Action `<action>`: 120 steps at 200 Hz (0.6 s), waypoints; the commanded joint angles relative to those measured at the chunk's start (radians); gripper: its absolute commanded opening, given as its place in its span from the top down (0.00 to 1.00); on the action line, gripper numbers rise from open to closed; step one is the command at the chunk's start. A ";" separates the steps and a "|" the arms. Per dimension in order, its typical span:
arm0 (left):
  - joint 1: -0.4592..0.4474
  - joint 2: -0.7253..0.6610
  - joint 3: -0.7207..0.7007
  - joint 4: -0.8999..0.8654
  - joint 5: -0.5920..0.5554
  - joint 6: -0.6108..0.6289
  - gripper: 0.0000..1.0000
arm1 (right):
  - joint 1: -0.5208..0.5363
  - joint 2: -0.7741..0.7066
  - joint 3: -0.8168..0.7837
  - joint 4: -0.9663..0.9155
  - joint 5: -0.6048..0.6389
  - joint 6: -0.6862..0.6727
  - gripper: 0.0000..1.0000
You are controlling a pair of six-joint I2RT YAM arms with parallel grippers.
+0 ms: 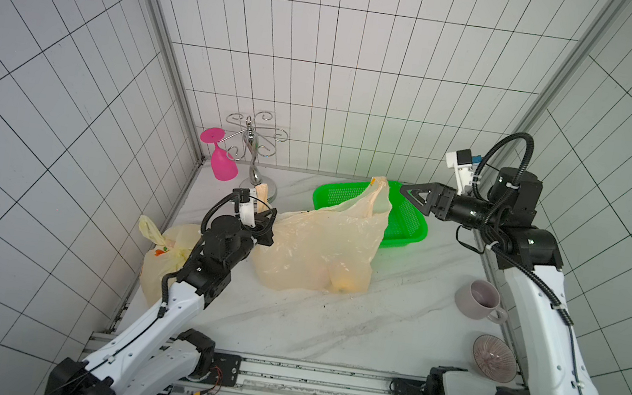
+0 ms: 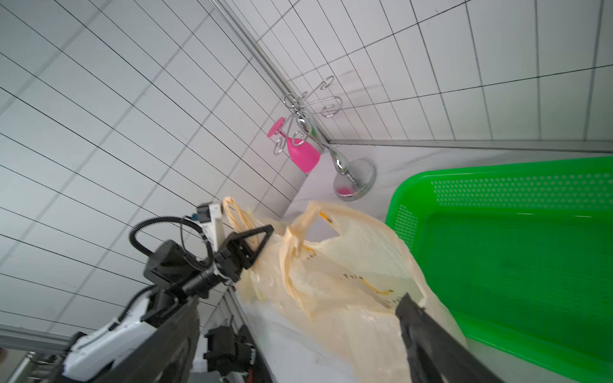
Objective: Place the peach into a plastic bag & tie a knot
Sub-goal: Cross the plastic bag at the center of the board.
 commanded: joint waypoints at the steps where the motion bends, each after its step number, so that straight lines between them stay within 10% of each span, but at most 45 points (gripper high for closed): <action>1: 0.004 0.012 0.038 -0.021 -0.018 0.001 1.00 | -0.005 -0.055 -0.176 -0.009 0.208 -0.159 0.01; 120: -0.011 0.041 0.056 -0.023 -0.017 0.011 1.00 | 0.017 0.136 -0.491 1.127 -0.138 0.483 0.01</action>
